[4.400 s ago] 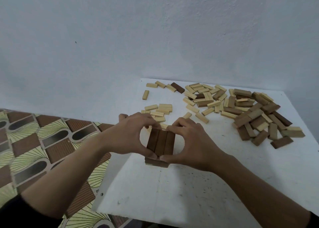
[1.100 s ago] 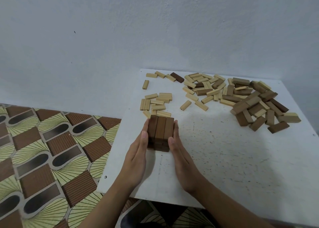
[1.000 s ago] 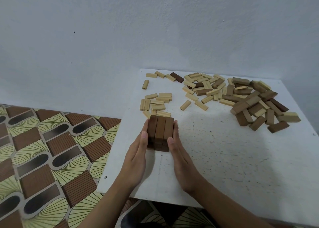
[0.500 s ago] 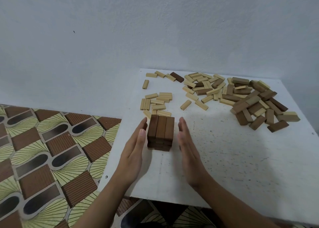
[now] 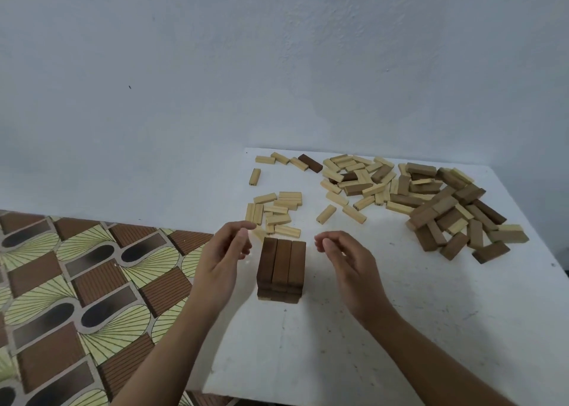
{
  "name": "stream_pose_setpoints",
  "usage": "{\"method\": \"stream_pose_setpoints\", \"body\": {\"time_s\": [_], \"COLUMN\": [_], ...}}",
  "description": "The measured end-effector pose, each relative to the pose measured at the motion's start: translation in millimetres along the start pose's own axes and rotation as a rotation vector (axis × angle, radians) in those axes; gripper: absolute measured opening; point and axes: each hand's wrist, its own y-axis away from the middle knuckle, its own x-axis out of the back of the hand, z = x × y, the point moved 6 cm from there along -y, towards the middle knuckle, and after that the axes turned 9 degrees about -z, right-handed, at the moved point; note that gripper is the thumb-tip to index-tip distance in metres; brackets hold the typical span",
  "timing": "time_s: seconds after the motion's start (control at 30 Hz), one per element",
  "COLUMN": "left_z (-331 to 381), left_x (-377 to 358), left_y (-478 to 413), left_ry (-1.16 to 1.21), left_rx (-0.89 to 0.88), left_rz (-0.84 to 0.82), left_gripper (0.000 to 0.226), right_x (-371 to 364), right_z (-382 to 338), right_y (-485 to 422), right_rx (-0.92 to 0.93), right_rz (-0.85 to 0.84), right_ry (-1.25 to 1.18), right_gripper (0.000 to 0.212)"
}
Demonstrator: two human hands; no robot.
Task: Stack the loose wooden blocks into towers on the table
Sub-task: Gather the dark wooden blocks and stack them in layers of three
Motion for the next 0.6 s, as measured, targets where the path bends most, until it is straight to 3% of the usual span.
{"method": "stream_pose_setpoints", "body": {"time_s": [0.23,0.4,0.6], "left_z": [15,19,-11], "left_x": [-21,-49,-75], "left_y": [-66,-121,-186], "left_ry": [-0.118,-0.424,-0.939], "left_rx": [0.068,-0.041,-0.113], "left_rz": [-0.239,-0.327,-0.409], "left_gripper": [0.018,0.01,0.05], "right_x": [47,77,60], "right_z": [1,20,33], "right_y": [-40,-83,-131], "right_rx": [-0.015,0.014,0.126], "right_rz": [0.055,0.034,-0.106], "right_ry": [0.225,0.557,0.875], "right_gripper": [0.014,0.016,0.047]}}
